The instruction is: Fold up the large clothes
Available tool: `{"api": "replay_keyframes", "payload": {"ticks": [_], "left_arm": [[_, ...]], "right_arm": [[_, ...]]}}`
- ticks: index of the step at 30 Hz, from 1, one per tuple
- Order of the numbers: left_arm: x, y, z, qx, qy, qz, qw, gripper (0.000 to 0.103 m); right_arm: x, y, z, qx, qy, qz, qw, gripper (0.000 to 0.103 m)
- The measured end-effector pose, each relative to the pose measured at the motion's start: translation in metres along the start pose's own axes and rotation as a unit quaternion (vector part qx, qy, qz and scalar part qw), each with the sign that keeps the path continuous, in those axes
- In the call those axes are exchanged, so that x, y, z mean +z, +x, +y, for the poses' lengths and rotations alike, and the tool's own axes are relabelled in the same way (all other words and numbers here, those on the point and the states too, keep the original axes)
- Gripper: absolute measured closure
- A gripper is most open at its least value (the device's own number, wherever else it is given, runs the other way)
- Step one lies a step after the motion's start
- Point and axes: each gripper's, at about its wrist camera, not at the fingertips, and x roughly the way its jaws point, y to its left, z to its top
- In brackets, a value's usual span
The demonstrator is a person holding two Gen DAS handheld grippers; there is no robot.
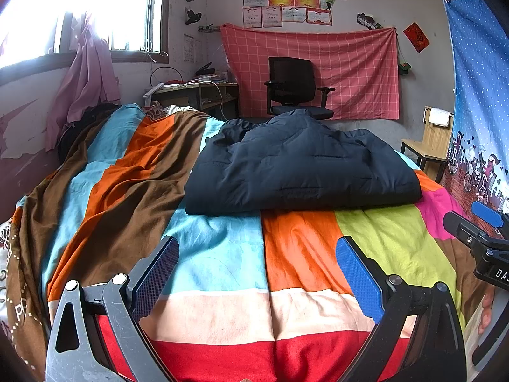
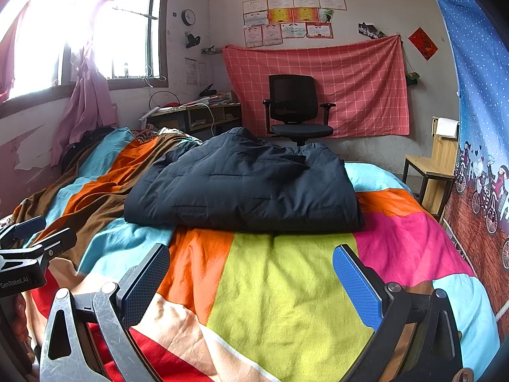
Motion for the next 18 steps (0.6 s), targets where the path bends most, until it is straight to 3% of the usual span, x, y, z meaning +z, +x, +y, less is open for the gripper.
{"api": "replay_keyframes", "payload": {"ticks": [18], "left_arm": [[-0.0004, -0.0006, -0.0011, 0.001, 0.000, -0.001, 1.0000, 0.006]], "right_arm": [[-0.0004, 0.0002, -0.0005, 0.000, 0.000, 0.000, 1.000, 0.000]]}}
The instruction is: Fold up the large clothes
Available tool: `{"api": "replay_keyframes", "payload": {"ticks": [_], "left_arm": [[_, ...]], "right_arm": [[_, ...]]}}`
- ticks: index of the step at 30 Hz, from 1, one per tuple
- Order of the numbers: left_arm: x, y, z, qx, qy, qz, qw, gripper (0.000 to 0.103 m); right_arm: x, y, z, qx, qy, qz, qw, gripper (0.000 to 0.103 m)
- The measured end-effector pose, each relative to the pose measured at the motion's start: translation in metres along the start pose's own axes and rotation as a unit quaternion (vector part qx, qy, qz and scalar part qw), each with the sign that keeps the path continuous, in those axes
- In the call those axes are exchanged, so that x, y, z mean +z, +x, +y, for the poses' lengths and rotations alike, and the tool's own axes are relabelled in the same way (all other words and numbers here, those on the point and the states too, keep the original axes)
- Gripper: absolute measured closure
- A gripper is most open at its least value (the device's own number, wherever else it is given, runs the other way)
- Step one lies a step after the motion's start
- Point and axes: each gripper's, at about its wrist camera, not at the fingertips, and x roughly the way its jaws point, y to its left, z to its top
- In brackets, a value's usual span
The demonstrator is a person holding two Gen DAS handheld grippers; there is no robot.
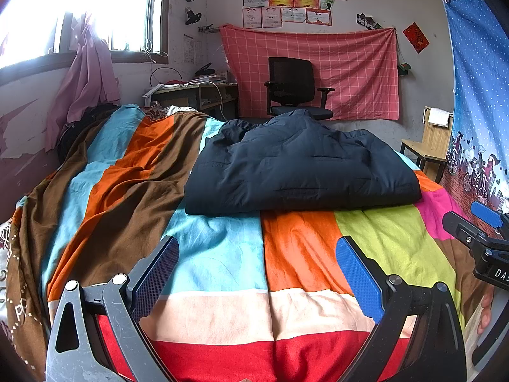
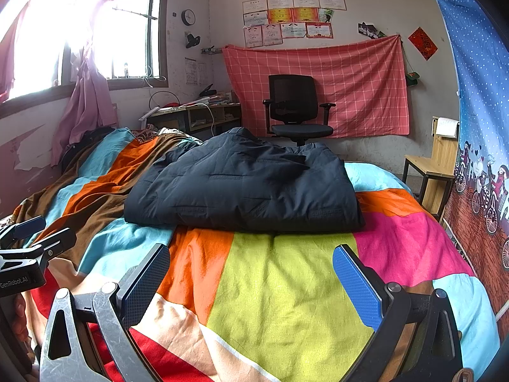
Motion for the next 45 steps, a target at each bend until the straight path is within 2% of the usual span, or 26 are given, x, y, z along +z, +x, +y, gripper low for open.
{"api": "replay_keyframes", "payload": {"ticks": [15, 26, 45], "left_arm": [[-0.0011, -0.0004, -0.0004, 0.001, 0.000, 0.000, 1.0000, 0.006], [0.0063, -0.0030, -0.0019, 0.007, -0.020, -0.003, 0.9998, 0.006], [0.0036, -0.0041, -0.0039, 0.007, -0.015, -0.009, 0.9998, 0.006]], "right_arm": [[-0.0001, 0.0000, -0.0001, 0.000, 0.000, 0.000, 1.000, 0.000], [-0.0003, 0.0001, -0.0001, 0.000, -0.001, 0.000, 1.000, 0.000], [-0.0005, 0.0000, -0.0002, 0.000, -0.001, 0.000, 1.000, 0.000]]}}
